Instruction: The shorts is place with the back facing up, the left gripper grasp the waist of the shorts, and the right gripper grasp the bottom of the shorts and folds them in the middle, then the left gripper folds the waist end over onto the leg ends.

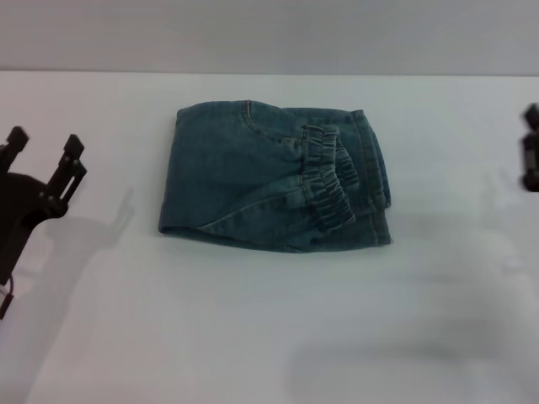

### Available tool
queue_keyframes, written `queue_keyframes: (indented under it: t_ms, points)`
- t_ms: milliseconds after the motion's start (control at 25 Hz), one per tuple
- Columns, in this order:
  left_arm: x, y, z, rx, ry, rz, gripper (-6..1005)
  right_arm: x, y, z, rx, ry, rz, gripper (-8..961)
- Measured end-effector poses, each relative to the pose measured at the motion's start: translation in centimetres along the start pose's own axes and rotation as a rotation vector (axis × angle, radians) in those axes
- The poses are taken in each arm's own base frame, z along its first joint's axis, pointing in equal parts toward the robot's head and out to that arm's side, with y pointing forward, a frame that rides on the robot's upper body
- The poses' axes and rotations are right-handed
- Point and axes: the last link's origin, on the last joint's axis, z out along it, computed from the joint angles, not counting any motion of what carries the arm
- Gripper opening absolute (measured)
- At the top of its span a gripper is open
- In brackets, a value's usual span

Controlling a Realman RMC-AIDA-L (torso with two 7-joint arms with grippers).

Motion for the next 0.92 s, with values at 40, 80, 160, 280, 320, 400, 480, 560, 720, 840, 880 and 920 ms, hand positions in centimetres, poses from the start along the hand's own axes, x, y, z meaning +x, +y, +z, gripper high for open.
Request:
queue_keyframes:
  t_ms: [40,80,160,280,320,400,480,560,720,840,880,920]
  points:
    - [0.0,-0.2,-0.3,0.013,0.000,-0.001,590,-0.1,-0.7,-0.4,0.041,-0.005,0.006,95]
    - [-0.1,-0.3,-0.4,0.021,-0.001,-0.001,638,-0.1,-1.2,-0.7,0.079,-0.007,0.014,130]
    - [-0.2,-0.5,-0.7,0.033,-0.009,0.000,734,-0.1,-1.9,-1.2,0.129,-0.009,0.025,199]
    - [-0.4,-0.6,-0.7,0.035,-0.017,0.003,817,0.0,-2.2,-1.6,0.147,-0.005,0.025,328]
    - [-0.4,-0.6,-0.7,0.035,-0.017,0.003,834,0.0,-2.2,-1.7,0.149,-0.003,0.025,375]
    - [-0.4,-0.6,-0.7,0.035,-0.015,0.003,869,0.1,-2.2,-1.9,0.152,0.000,0.025,470]
    - [-0.3,-0.6,-0.7,0.031,-0.012,0.003,868,0.1,-2.3,-2.0,0.153,0.002,0.025,545]
    - [-0.3,-0.5,-0.6,0.027,-0.015,0.004,867,0.1,-2.3,-2.0,0.154,0.002,0.024,620]
    - [-0.5,-0.5,-0.6,0.027,-0.021,0.003,866,0.1,-2.4,-2.2,0.155,0.001,0.019,695]
    - [-0.4,-0.5,-0.6,0.027,-0.021,0.000,866,0.1,-2.5,-2.2,0.154,0.004,0.014,695]
    - [-0.4,-0.5,-0.6,0.027,-0.021,0.000,866,0.1,-2.5,-2.2,0.153,0.004,0.014,695]
    - [-0.4,-0.5,-0.6,0.027,-0.021,0.000,866,0.1,-2.4,-2.2,0.152,0.003,0.013,695]
